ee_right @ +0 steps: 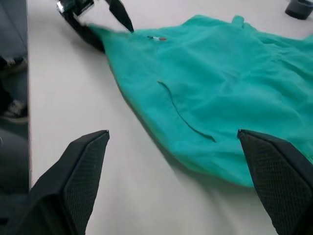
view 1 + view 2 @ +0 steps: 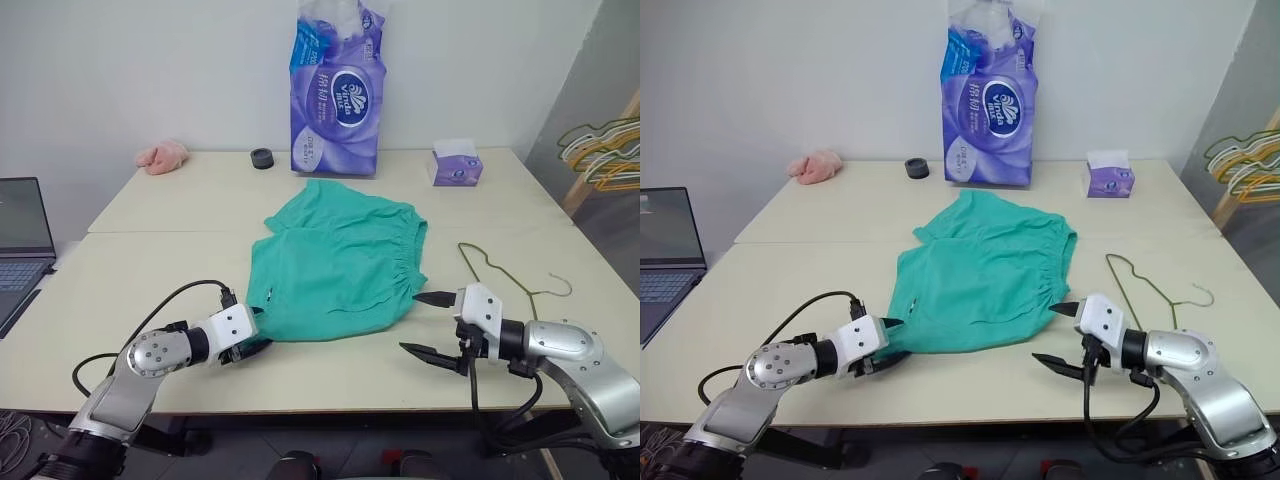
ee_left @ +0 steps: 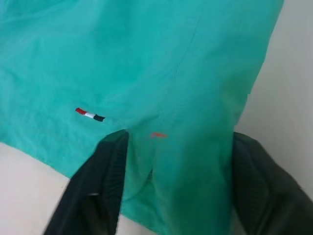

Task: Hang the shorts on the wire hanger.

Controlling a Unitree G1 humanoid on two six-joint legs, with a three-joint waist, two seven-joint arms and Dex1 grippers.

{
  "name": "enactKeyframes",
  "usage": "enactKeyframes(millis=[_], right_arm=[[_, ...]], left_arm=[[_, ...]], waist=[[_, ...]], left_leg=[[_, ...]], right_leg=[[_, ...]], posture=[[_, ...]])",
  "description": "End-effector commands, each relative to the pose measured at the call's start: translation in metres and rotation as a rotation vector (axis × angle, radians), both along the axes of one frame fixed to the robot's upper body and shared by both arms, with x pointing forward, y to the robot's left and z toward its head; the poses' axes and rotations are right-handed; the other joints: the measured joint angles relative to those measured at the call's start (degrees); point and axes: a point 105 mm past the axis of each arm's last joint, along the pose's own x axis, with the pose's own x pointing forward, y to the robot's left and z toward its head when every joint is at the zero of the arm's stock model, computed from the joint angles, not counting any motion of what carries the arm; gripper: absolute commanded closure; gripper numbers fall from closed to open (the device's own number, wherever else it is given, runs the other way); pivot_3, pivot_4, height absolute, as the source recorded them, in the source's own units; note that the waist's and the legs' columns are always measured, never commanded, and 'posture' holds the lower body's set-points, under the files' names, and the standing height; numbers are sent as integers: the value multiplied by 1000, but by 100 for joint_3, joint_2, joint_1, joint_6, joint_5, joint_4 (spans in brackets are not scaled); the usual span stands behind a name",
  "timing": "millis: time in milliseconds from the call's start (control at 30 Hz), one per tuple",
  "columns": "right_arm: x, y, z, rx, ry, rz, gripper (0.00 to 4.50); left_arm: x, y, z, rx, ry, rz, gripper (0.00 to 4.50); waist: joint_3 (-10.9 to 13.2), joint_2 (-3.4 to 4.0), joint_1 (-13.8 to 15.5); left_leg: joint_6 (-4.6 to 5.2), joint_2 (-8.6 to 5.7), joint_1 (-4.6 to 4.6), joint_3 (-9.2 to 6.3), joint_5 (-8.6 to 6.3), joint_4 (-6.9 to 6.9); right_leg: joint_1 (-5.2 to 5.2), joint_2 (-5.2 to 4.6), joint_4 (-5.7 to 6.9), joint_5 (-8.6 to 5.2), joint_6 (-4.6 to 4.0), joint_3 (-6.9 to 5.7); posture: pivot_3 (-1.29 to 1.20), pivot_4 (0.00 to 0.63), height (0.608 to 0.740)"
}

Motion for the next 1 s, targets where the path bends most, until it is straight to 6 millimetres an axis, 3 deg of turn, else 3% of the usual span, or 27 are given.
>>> enactKeyframes(millis=[33, 233, 467, 633, 733, 1000], right_arm=[[15, -5, -1, -164, -201, 52, 0], [56, -2, 3, -412, -552, 159, 0], [79, 16, -2, -532, -738, 313, 0], [87, 23, -14, -618, -746, 428, 0], [92, 28, -14, -625, -733, 446, 636], [99, 30, -5, -567, -706, 380, 3479]], left_arm=[[9, 8, 5, 10, -28, 35, 2757], [13, 6, 13, -26, -38, 33, 4480], [14, 5, 18, -26, -46, 20, 4480], [16, 5, 22, -27, -55, 16, 4480], [16, 7, 22, -22, -57, 14, 4500], [4, 8, 18, 9, -10, -34, 4500]], waist=[[1, -1, -42], [2, -3, -161], [-1, -8, -267], [-3, -11, -284], [-3, -12, -294], [-4, -12, -337]], left_leg=[[0, 0, 0, 1, 0, 0], [-1, -1, -6, 8, 1, 0], [-3, -5, -8, 12, 1, -1], [-10, -12, -9, 41, 3, -5], [-8, -12, -8, 50, 2, -5], [-6, -10, -7, 51, 1, -5]], right_leg=[[0, 0, 0, 0, 0, 1], [2, 1, 1, 3, -4, 12], [-2, 2, 0, 24, -41, 27], [-22, 3, 5, 27, -42, 67], [-25, 4, 5, 30, -42, 80], [-33, 9, 10, 34, -46, 93]], posture=[[-48, 0, 740], [-48, 0, 740], [-44, 0, 740], [-42, 0, 740], [-37, 0, 740], [-31, 0, 740]])
